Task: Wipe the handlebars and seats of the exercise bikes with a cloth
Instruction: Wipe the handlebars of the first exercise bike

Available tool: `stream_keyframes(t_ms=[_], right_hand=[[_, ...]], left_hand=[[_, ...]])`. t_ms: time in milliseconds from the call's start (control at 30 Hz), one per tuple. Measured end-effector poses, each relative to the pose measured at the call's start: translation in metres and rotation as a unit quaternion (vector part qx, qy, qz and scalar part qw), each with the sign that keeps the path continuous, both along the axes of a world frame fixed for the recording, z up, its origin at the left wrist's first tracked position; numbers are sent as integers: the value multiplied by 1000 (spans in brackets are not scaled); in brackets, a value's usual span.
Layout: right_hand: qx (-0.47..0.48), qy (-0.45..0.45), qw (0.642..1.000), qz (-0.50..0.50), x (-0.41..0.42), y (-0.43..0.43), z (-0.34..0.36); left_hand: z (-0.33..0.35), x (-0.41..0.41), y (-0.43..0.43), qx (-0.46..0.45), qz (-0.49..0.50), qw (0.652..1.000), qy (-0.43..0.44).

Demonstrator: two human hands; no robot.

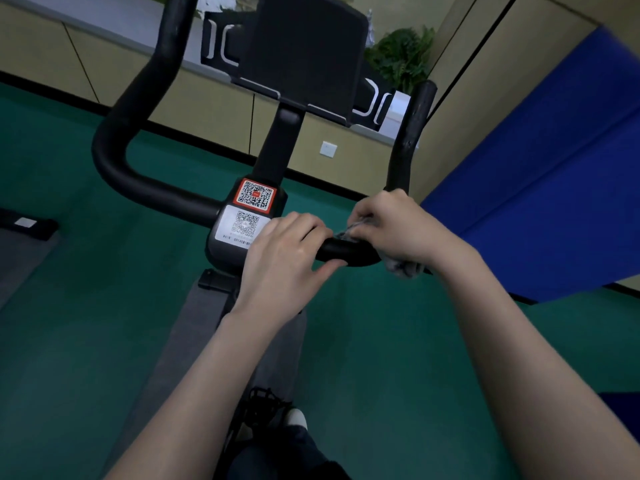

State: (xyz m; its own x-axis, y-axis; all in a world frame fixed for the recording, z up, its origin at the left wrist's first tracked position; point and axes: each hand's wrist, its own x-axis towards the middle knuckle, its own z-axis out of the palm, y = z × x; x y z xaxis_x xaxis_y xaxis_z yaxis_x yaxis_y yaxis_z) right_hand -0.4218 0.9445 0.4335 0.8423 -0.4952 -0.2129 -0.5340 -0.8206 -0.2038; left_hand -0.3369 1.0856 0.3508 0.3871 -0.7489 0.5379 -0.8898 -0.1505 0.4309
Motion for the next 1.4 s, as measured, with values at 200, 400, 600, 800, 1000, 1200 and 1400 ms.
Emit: stream_keyframes(t_ms=[200,400,600,800,1000,1200,1400], right_hand=[[-17,53,998,27,0,-9,6],[-28,28,998,43,-1,-9,2],[-57,4,997,50,-7,-12,-4],[-119,-222,968,-5,-36,6,-32],[-106,-497,846,-160,-52,44,-82],[-91,-619,720,-298,-30,70,-107],[-36,-664,639,-387,-17,79,-111]], left_hand=[[1,-1,-1,-1,1,1000,9],[3,0,0,4,3,1000,12],[3,0,0,14,2,1000,5],[4,-1,0,26,11,1000,-1],[4,-2,0,30,11,999,-11],[6,-12,-6,30,-24,999,-24],[2,-20,-18,60,-30,998,3]])
